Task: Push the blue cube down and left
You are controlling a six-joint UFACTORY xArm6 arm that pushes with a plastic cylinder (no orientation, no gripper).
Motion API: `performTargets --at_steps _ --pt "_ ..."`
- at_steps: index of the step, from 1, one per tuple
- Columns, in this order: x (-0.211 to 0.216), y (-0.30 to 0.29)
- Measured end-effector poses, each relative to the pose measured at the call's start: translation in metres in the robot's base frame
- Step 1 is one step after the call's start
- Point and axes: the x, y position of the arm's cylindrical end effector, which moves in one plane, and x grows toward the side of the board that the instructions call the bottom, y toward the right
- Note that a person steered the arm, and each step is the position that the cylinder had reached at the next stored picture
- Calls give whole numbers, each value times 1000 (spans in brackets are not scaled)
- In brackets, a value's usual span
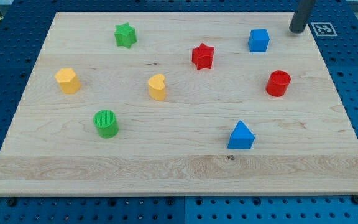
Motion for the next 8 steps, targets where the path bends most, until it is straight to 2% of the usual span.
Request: performTargets --at_steps 1,2,3,4,5,6,8 --pt "37 -13" --pt "40 -27" --pt "27 -45" --pt "-4 -63" --pt "-10 -74" --pt "-2 -85" --pt "17 -64"
